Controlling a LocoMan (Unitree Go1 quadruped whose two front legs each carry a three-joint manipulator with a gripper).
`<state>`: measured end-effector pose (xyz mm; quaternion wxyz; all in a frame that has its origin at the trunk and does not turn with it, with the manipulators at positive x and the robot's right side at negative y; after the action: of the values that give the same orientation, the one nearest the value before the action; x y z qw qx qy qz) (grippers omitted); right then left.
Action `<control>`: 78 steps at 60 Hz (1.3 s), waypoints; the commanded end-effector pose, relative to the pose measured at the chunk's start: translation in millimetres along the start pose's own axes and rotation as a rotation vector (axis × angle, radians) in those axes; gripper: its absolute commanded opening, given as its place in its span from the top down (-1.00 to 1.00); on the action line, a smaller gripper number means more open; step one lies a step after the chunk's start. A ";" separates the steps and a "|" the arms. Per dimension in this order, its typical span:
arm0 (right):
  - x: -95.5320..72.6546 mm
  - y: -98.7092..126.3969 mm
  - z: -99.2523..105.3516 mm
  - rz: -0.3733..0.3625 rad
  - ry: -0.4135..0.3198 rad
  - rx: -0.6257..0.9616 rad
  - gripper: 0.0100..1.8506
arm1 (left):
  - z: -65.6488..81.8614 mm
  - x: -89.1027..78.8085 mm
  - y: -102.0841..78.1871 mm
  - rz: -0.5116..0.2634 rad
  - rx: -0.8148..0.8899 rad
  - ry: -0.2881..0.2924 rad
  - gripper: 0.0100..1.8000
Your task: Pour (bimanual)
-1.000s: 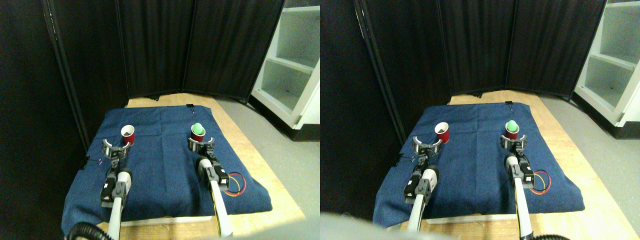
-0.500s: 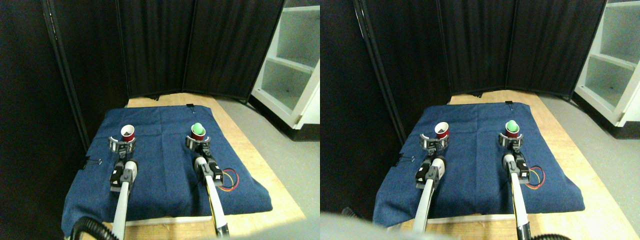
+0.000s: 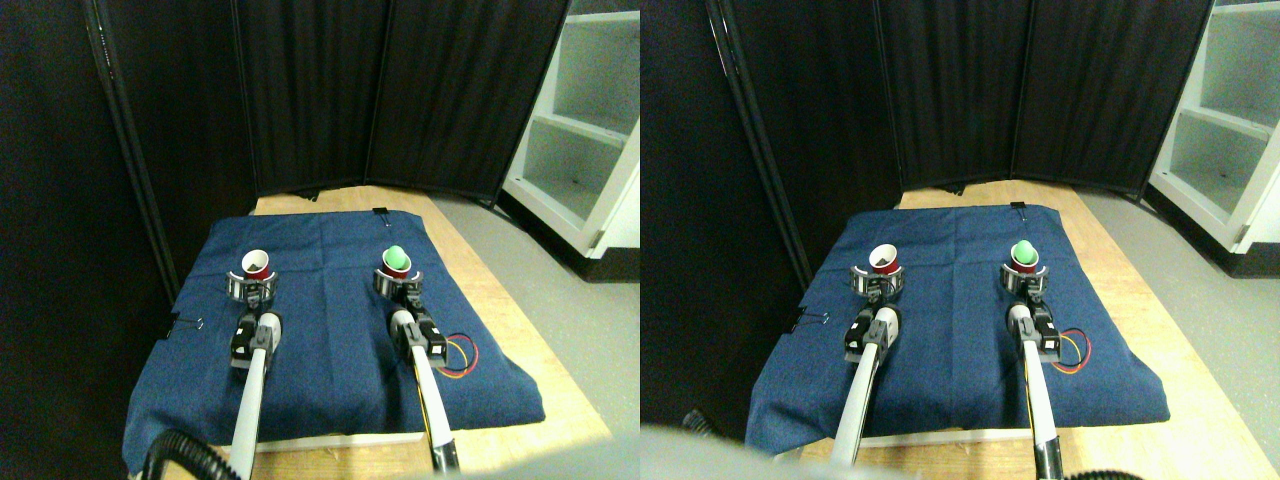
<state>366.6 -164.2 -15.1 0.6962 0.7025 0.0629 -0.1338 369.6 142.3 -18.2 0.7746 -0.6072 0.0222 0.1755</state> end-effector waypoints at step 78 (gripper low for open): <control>18.8 -0.7 4.8 -0.003 -0.012 0.035 -0.03 | -12.5 44.6 8.9 -0.068 -0.114 0.081 -0.31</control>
<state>379.2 -172.4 -22.2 0.6840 0.7118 0.0598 -0.1478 406.7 143.5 -42.1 0.7431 -0.6549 0.0292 0.1344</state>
